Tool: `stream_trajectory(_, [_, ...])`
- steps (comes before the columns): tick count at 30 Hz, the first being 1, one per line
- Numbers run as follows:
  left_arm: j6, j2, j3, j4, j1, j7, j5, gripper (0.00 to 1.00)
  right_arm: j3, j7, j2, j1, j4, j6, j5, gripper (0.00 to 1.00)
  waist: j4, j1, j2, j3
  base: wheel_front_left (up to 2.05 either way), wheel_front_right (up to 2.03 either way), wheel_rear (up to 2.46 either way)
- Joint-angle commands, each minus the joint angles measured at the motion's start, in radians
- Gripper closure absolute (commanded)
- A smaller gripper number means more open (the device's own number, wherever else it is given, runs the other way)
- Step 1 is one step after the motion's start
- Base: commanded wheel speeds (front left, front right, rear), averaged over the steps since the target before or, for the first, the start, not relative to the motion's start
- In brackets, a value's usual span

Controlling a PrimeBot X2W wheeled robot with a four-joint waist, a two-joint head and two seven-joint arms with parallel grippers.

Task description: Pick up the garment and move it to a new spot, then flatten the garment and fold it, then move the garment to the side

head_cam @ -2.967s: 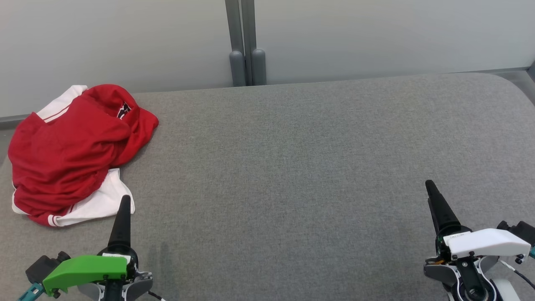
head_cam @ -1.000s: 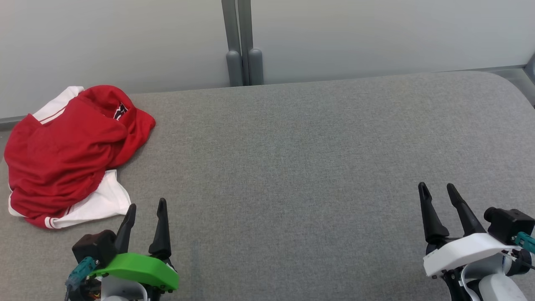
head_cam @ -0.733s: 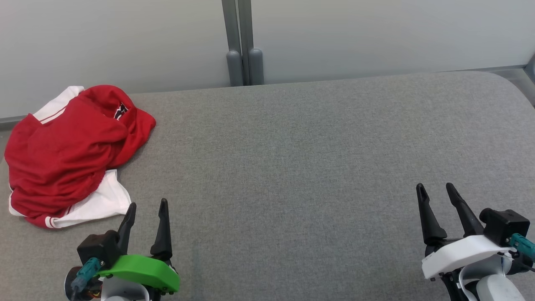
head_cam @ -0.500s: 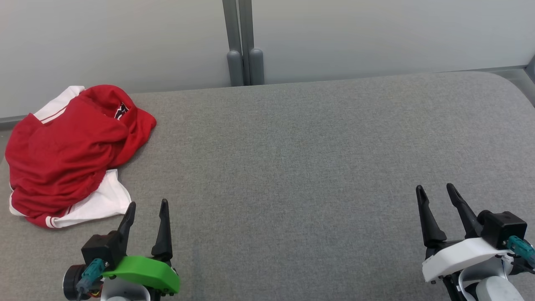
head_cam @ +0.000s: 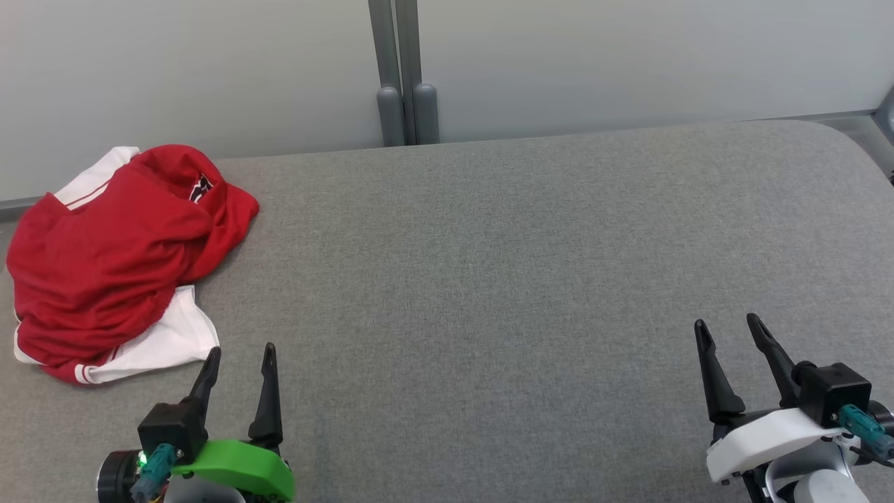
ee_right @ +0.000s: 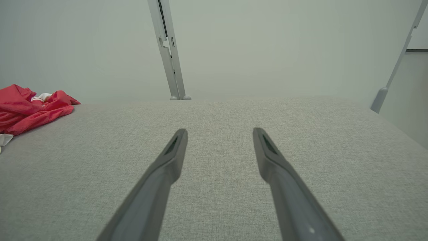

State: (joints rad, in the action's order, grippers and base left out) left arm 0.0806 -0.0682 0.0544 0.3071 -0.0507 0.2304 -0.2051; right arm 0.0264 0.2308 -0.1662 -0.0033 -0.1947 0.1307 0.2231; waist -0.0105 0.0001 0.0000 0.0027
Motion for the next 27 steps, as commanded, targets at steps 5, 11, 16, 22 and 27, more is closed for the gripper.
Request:
stream_trajectory(5, [0.015, 0.004, -0.012, 0.006, 0.012, 0.016, 0.048, 0.00, -0.008, 0.015, -0.001, 0.019, -0.009, 0.000, -0.046, 0.00, 0.003, -0.0001, 0.0000, -0.005, 0.00, 0.00, 0.00])
stream_trajectory(11, [0.019, 0.008, -0.023, 0.005, 0.017, 0.027, 0.095, 0.00, -0.012, 0.027, 0.004, 0.023, -0.015, 0.000, -0.085, 0.00, 0.002, -0.0001, 0.0000, -0.006, 0.00, 0.00, 0.00])
stream_trajectory(16, [0.023, 0.010, -0.030, 0.002, 0.014, 0.035, 0.136, 0.00, -0.014, 0.035, 0.003, 0.021, -0.013, 0.000, -0.114, 0.00, 0.000, -0.0001, 0.0000, -0.003, 0.00, 0.00, 0.00])
stream_trajectory(22, [0.025, 0.013, -0.038, 0.003, 0.011, 0.036, 0.144, 0.00, -0.017, 0.035, 0.003, 0.017, -0.009, 0.000, -0.120, 0.00, -0.003, -0.0001, 0.0000, -0.004, 0.00, 0.00, 0.00])
stream_trajectory(27, [0.029, 0.014, -0.042, 0.005, 0.009, 0.036, 0.146, 0.00, -0.018, 0.035, 0.003, 0.019, -0.006, 0.000, -0.120, 0.00, -0.004, -0.0001, 0.0000, -0.005, 0.00, 0.00, 0.00])
